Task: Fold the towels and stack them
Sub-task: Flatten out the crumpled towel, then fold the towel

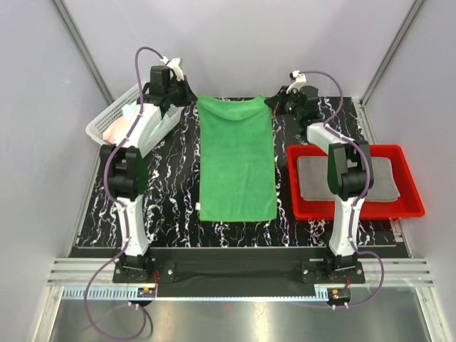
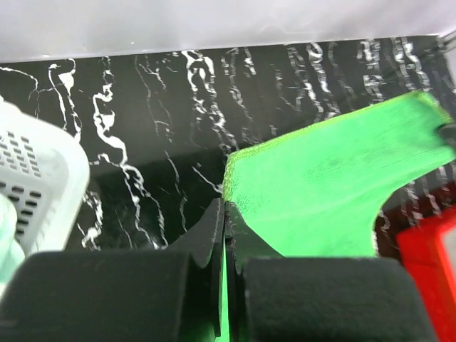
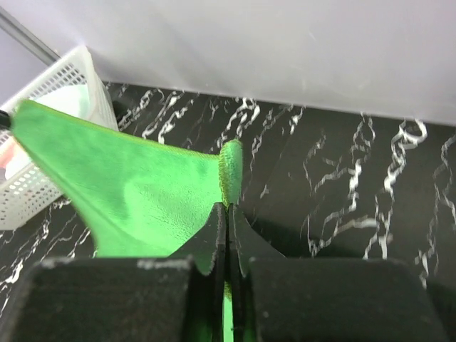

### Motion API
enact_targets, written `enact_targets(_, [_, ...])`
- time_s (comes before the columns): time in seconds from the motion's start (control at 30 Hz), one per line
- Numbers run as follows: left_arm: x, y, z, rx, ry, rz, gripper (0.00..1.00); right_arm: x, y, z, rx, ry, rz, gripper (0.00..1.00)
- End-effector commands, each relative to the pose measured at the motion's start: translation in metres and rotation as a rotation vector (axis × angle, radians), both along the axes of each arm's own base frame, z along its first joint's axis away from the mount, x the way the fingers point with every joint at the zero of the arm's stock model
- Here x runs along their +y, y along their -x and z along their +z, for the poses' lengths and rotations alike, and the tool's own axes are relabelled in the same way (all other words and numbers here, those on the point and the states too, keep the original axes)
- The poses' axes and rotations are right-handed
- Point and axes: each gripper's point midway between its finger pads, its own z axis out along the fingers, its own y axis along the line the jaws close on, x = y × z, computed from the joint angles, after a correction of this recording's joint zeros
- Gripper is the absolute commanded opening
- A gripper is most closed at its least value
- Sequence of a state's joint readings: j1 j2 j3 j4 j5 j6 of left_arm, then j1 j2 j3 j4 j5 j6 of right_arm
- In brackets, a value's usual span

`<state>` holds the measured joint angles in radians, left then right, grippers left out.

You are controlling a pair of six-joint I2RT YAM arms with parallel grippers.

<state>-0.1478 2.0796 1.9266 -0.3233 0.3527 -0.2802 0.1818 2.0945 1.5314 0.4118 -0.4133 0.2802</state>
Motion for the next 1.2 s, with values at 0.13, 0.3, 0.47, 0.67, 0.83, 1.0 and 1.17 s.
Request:
enact_targets(0.13, [-0.003,-0.026,0.021,-0.156,-0.017,-0.059,0.0,0.014,-0.026,0.029,-0.16,-0.058,0.126,0.02])
enact_targets(0.3, [-0.004,-0.016,0.018,-0.14,-0.019,-0.085,0.0,0.011,-0.019,0.029,-0.157,-0.049,0.131,0.0])
enact_targets(0.47, [0.0,0.012,0.053,-0.195,-0.04,-0.104,0.0,0.003,0.011,0.05,-0.142,-0.018,0.139,0.0])
enact_targets(0.67, [-0.001,0.068,0.047,-0.152,-0.026,-0.151,0.0,0.0,0.065,0.036,-0.03,-0.001,0.176,0.0])
enact_targets(0.83, [-0.013,0.134,0.004,-0.043,0.0,-0.176,0.0,-0.003,0.122,0.003,0.143,-0.05,0.172,0.01])
enact_targets(1.0, [-0.015,0.186,-0.057,0.135,-0.064,-0.072,0.01,0.014,0.185,-0.065,0.353,-0.045,0.212,0.04])
enact_targets(1.17, [-0.007,0.244,-0.117,0.359,-0.139,0.022,0.14,0.027,0.24,-0.092,0.486,0.024,0.242,0.19])
